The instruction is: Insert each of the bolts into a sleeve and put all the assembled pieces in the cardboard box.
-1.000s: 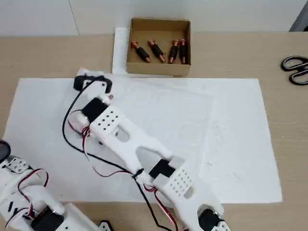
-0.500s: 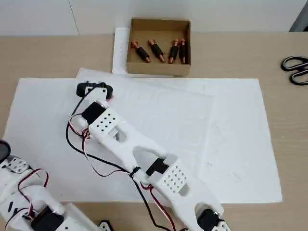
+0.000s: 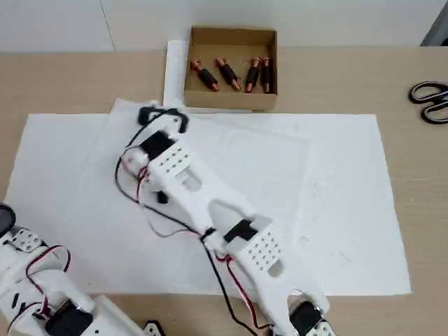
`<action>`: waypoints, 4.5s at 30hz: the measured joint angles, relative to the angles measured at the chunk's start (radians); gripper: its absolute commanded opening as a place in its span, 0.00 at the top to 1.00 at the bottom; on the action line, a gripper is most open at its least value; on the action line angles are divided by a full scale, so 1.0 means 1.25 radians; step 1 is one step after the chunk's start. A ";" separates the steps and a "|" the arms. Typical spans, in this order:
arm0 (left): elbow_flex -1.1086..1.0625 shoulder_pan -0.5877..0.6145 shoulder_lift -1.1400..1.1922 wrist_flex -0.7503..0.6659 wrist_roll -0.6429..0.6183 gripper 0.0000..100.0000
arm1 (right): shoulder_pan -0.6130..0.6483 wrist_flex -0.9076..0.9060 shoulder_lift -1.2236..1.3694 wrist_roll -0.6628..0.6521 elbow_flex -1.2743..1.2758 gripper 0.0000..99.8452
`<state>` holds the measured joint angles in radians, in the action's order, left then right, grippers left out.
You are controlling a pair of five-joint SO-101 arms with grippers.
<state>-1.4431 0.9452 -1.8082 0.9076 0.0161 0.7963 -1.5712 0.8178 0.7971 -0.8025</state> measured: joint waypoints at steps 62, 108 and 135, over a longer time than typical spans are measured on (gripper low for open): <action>0.690 -0.682 0.508 0.517 -0.161 0.99 | -0.419 0.889 -1.856 -0.748 1.858 1.00; 1.651 -0.697 1.947 0.659 0.504 0.88 | -0.420 0.692 -2.083 -0.805 1.985 1.00; 1.831 -0.659 2.194 0.664 0.530 1.00 | -0.448 0.692 -2.083 -0.805 1.985 1.00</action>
<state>0.8462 0.1212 0.9337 1.7377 0.6790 0.2363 -0.7058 -1.7860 -0.2094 1.6786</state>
